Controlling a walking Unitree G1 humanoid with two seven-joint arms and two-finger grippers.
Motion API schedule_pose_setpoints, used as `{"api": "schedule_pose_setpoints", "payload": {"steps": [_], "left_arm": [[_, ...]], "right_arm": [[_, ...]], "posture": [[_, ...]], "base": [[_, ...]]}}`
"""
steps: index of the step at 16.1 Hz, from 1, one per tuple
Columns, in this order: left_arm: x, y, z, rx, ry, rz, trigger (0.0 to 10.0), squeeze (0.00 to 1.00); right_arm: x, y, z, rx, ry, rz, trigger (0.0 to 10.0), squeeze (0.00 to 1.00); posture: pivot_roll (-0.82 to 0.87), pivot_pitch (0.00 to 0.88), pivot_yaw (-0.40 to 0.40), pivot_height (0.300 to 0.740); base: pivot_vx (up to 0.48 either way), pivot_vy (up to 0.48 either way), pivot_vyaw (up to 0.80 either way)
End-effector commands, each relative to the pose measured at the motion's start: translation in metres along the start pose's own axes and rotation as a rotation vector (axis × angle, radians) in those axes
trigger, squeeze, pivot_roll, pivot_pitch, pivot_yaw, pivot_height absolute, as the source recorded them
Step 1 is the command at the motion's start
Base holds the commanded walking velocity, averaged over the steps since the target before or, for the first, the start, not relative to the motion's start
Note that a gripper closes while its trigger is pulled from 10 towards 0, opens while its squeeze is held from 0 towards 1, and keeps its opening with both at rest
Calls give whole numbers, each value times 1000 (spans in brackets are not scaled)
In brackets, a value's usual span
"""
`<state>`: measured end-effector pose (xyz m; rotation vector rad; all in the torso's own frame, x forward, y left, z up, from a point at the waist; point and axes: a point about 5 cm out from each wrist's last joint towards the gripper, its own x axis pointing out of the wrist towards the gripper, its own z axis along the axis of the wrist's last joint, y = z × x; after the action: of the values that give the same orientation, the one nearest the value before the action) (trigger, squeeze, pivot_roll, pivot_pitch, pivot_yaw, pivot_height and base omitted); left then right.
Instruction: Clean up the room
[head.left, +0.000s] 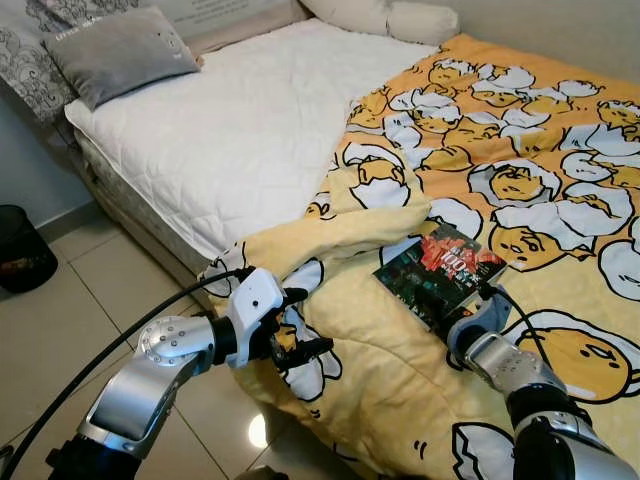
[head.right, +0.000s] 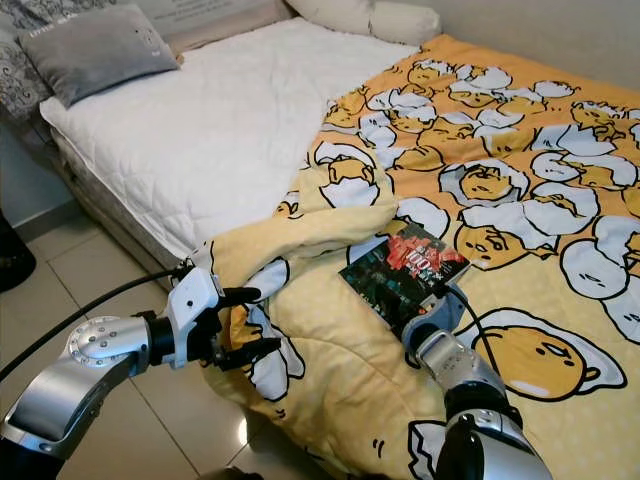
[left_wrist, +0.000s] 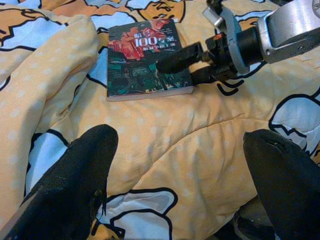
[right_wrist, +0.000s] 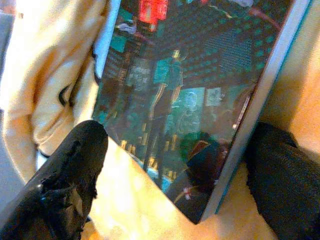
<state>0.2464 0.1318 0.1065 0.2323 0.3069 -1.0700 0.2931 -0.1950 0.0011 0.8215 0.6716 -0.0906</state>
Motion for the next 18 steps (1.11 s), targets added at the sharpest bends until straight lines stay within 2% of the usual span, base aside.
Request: {"api": "schedule_pose_setpoints", "payload": {"steps": [1, 3, 6, 7, 9, 10, 12, 15, 17, 18], "left_arm": [[-1, 1, 4, 23, 8, 0, 10000, 43], [-1, 1, 4, 21, 14, 2, 10000, 47], [-2, 2, 0, 22, 29, 2, 10000, 43], [-2, 2, 0, 26, 31, 1, 10000, 39], [-2, 3, -1, 33, 34, 0, 10000, 39], [-2, 4, -1, 33, 35, 0, 10000, 43], [-2, 4, -2, 34, 36, -1, 10000, 43], [-3, 4, -4, 37, 38, 4, 10000, 47], [-4, 6, -4, 41, 41, 8, 10000, 43], [-5, 7, -5, 43, 44, 9, 10000, 39]], "right_arm": [[-1, -17, -27, 0, 106, -124, 10000, 0], [-2, -21, -32, 3, 123, -156, 10000, 0], [3, -9, -33, 70, 87, -94, 10000, 0], [5, -3, -30, 89, 62, -65, 10000, 0], [9, 17, -6, 219, -52, 62, 10000, 0], [9, 22, 2, 249, -80, 100, 10000, 0], [8, 31, 17, 266, -129, 183, 10000, 0], [8, 32, 22, 276, -157, 185, 10000, 0], [8, 33, 25, 293, -173, 193, 7882, 0], [9, 35, 24, 287, -169, 193, 6431, 0]], "posture": [[-61, 0, 48, 740], [-56, 0, 49, 740], [-55, 0, 58, 740], [-55, 0, 60, 740], [-56, 0, 64, 740], [-57, 0, 65, 740], [-57, 0, 67, 740], [-44, 0, 65, 740], [-42, 0, 69, 740], [-39, 0, 70, 740]], "base": [[0, 0, 0], [0, 0, 0], [0, 0, 0], [0, 0, 0], [0, 0, 0], [0, 0, 0], [0, 0, 0], [0, 0, 0], [0, 0, 0], [0, 0, 0]]}}
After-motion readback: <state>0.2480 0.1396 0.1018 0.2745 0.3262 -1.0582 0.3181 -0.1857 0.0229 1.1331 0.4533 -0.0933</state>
